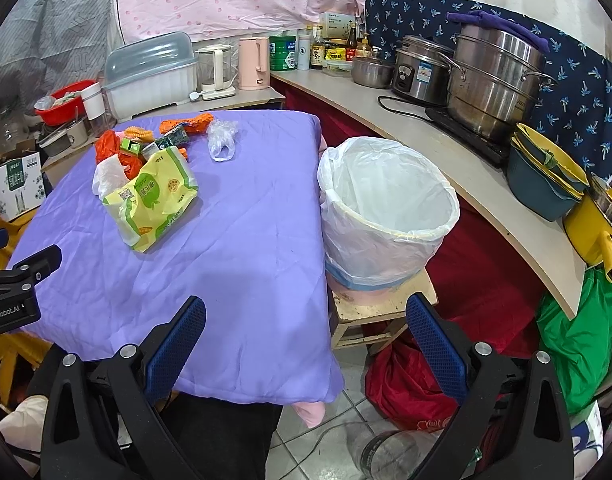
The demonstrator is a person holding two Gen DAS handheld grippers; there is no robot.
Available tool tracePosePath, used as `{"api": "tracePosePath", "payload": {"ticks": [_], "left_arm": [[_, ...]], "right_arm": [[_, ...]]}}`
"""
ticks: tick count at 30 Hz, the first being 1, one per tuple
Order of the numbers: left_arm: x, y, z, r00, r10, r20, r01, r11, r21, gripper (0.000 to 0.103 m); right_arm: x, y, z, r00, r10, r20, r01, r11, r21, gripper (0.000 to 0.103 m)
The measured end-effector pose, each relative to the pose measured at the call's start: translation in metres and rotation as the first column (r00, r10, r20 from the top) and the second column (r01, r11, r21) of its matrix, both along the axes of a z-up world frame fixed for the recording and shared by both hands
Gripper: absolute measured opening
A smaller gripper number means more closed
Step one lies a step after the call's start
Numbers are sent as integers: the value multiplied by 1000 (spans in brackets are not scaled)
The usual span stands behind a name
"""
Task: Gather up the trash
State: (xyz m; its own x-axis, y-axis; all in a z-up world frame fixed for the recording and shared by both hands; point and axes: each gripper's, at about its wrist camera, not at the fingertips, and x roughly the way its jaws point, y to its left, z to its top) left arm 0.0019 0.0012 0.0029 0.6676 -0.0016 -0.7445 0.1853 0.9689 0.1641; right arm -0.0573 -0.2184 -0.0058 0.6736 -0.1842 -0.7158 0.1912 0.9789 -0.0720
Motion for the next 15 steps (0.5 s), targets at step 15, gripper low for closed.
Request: {"api": "tracePosePath", "payload": {"ticks": [15], "left_arm": [[0, 0, 0, 1000, 0, 0, 0, 1000, 0, 96]], "right_arm": [[0, 0, 0, 1000, -9, -3, 9, 1000, -1, 96]]}}
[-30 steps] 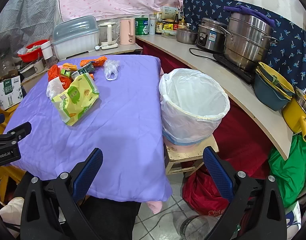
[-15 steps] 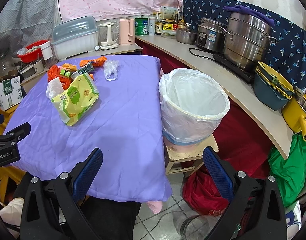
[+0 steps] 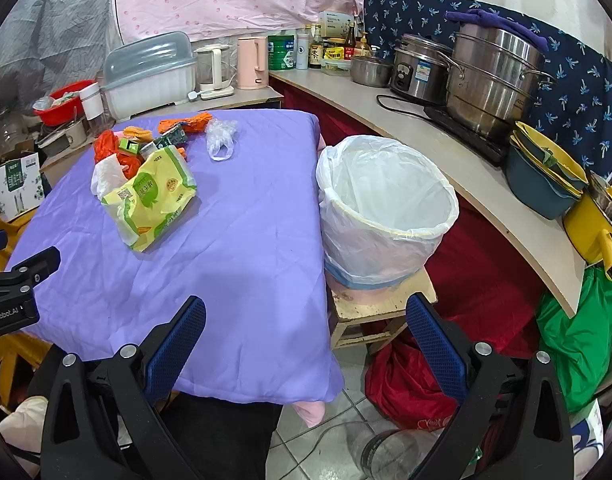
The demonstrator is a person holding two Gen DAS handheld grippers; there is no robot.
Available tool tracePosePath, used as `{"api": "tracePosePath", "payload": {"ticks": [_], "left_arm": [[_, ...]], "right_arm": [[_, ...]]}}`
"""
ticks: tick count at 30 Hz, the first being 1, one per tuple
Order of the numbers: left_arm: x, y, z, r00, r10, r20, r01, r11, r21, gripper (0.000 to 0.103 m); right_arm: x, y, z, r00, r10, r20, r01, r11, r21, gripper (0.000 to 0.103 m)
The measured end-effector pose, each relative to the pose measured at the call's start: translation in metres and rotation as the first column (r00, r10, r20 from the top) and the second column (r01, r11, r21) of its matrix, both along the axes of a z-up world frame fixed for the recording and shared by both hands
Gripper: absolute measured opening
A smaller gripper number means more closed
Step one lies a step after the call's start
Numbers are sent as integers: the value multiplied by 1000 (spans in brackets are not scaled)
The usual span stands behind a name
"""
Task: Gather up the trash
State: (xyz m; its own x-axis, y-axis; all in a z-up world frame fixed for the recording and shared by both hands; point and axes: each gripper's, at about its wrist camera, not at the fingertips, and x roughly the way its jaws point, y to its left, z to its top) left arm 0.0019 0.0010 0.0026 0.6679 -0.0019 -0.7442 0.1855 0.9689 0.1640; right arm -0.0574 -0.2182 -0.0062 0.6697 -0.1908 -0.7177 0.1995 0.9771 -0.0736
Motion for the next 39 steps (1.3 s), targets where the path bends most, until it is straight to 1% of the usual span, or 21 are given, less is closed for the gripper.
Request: {"api": "tracePosePath", "payload": {"ticks": [39], "left_arm": [[0, 2, -5, 1000, 4, -5, -4, 1000, -11, 96]], "right_arm": [[4, 1, 1, 1000, -3, 7, 3, 1000, -3, 96]]}}
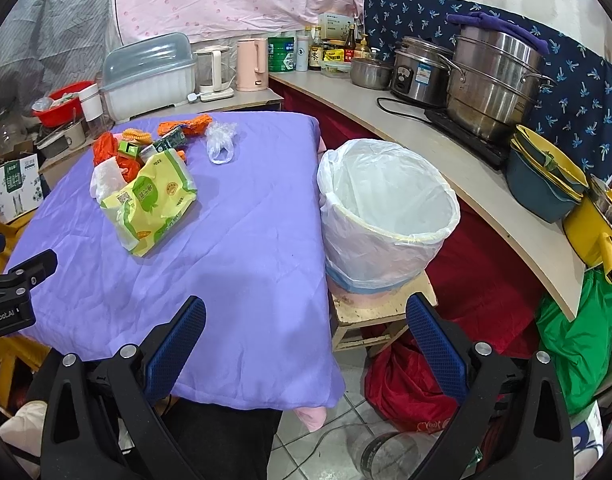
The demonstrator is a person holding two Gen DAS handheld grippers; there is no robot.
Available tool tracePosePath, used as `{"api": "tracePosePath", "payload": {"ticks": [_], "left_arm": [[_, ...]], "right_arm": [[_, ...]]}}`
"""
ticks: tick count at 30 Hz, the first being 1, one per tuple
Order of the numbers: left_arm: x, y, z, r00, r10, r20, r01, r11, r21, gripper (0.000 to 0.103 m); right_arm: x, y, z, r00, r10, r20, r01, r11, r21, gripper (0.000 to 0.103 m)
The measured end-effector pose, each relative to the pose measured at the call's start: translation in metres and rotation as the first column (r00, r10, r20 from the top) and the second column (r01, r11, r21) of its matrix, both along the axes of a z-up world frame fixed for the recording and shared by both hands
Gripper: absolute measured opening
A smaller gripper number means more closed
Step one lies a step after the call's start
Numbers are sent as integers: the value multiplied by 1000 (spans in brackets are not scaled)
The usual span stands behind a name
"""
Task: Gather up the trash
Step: 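Reach the right tool to the yellow-green snack bag and grasp it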
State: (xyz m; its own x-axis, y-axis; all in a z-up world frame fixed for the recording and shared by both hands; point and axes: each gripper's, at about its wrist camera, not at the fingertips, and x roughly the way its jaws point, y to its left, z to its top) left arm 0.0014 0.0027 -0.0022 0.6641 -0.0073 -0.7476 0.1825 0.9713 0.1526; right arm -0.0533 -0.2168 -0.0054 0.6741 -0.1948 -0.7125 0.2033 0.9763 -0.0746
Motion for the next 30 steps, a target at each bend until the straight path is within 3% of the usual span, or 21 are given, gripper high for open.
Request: {"api": "tracePosePath", "payload": {"ticks": [14, 26, 30], "left_arm": [[51, 42, -12, 998, 51, -26, -52, 997, -59, 96], [110, 93, -38, 989, 133, -63, -138, 987, -86, 96], [127, 105, -47, 986, 150, -68, -156, 984, -91, 96]], "right_arm": [[47, 12, -19, 1000, -22, -10, 22, 1000, 11, 96], [120, 77, -30, 997, 82, 14, -83, 993, 89, 96], [144, 98, -37, 994, 106, 11, -106, 986, 129, 90]]}}
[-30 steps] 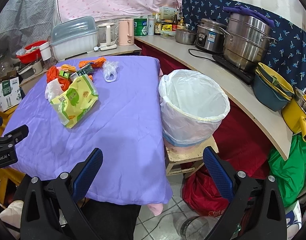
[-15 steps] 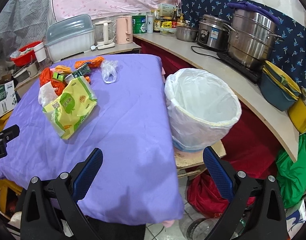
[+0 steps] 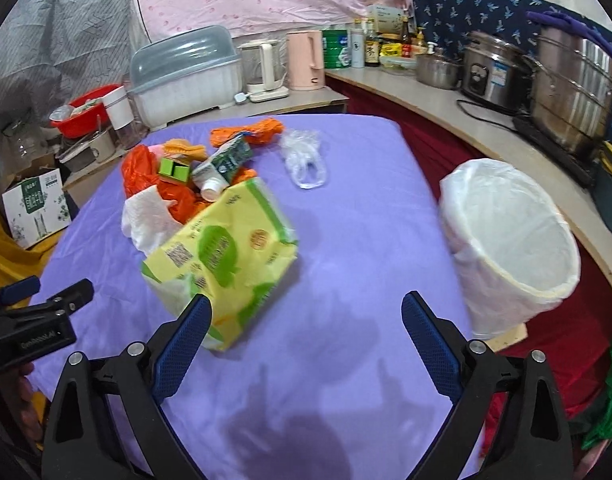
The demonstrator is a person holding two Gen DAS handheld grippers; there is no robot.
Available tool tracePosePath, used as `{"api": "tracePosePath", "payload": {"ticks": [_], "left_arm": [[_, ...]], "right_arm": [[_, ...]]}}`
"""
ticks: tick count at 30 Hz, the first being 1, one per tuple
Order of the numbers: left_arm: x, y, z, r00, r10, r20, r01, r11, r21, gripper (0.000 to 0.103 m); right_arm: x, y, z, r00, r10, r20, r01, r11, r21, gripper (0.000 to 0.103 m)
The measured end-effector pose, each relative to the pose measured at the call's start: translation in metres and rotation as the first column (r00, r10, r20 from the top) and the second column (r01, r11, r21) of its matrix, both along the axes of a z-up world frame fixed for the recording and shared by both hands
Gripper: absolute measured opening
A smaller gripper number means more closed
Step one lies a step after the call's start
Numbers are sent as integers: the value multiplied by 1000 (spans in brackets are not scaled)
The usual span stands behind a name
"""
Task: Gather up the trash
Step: 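Reach the right tool to the yellow-green snack bag and grasp it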
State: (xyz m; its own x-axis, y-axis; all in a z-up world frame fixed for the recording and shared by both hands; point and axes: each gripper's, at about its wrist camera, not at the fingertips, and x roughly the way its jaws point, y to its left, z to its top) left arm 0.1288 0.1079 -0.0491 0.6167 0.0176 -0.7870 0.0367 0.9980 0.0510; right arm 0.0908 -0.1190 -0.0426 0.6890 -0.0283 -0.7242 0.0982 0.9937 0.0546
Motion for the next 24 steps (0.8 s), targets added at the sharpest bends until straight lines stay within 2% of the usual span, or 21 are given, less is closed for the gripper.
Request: {"api": "tracePosePath", "payload": {"ticks": [4, 8, 11, 14, 19, 24], "left_arm": [[19, 10, -9, 1000, 16, -9, -16, 1000, -21, 96], [38, 18, -18, 999, 30, -22, -31, 998, -47, 96], [50, 18, -22, 999, 25, -24, -27, 998, -58, 96], [61, 16, -26, 1000, 19, -24, -20, 997, -73, 96], [77, 9, -33, 1000, -4, -31, 0, 995, -95, 94], [94, 3, -42, 998, -16, -53, 10, 993, -122, 83]], "right_arm": [[21, 18, -12, 999, 19, -28, -19, 1000, 12, 78], [38, 30, -24, 998, 31, -54, -30, 999, 23, 71], [49, 37, -34, 997, 35, -76, -32, 999, 38, 61], [57, 42, -42, 994, 39, -99, -35, 998, 45, 50], [67, 45, -52, 991, 54, -125, -46, 997, 66, 24], [67, 44, -51, 992, 52, -113, -43, 996, 81, 19]]}}
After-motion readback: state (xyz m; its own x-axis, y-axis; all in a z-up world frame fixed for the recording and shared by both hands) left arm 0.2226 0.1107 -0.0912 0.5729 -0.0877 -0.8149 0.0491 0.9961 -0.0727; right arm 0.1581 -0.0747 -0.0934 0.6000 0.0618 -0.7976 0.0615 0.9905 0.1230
